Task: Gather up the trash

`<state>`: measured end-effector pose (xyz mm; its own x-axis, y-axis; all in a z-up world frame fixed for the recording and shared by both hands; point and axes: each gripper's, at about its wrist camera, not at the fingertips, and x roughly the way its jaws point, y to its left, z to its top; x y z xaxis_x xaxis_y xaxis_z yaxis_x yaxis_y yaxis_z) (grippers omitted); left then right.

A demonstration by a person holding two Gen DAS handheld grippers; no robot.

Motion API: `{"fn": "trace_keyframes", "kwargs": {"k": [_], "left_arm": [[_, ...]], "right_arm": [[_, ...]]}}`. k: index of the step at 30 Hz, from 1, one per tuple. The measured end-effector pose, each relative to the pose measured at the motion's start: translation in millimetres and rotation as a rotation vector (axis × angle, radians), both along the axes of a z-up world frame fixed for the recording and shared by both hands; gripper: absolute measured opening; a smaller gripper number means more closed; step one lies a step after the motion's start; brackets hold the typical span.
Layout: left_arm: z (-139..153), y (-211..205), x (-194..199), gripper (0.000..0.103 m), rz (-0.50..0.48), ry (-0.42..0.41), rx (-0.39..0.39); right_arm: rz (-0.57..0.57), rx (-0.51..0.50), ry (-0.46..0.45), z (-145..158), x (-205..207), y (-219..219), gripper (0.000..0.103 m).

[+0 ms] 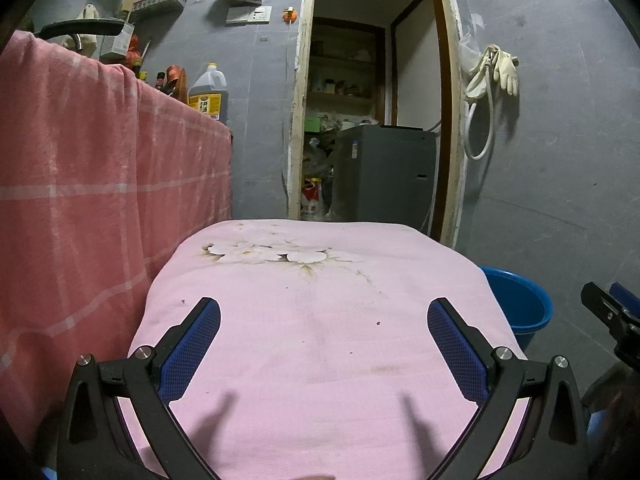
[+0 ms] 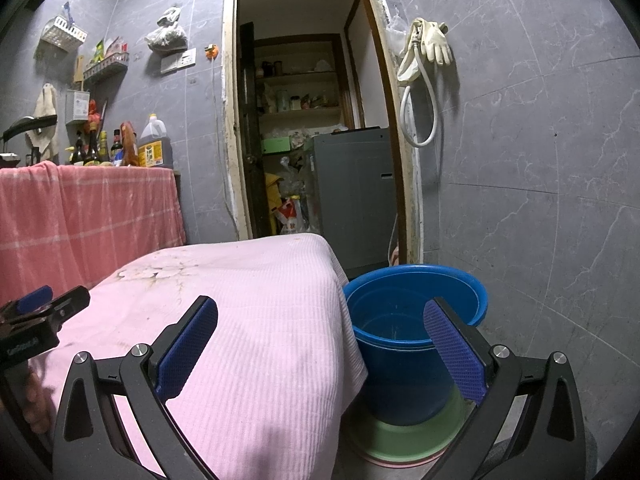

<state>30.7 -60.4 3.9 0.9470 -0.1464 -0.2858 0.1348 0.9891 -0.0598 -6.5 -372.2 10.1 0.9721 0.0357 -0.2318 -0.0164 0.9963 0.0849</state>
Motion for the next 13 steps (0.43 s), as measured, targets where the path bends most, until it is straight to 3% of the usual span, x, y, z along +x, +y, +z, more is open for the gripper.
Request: {"fn": "trace_keyframes", "kwargs": {"k": [13], "left_arm": [[-1.1,3.6,0.4,0.102,-0.014,-0.004,0.010]], "right_arm": [[0.000,0.000,0.001,0.1,-0.1,1.3,0.103]]}}
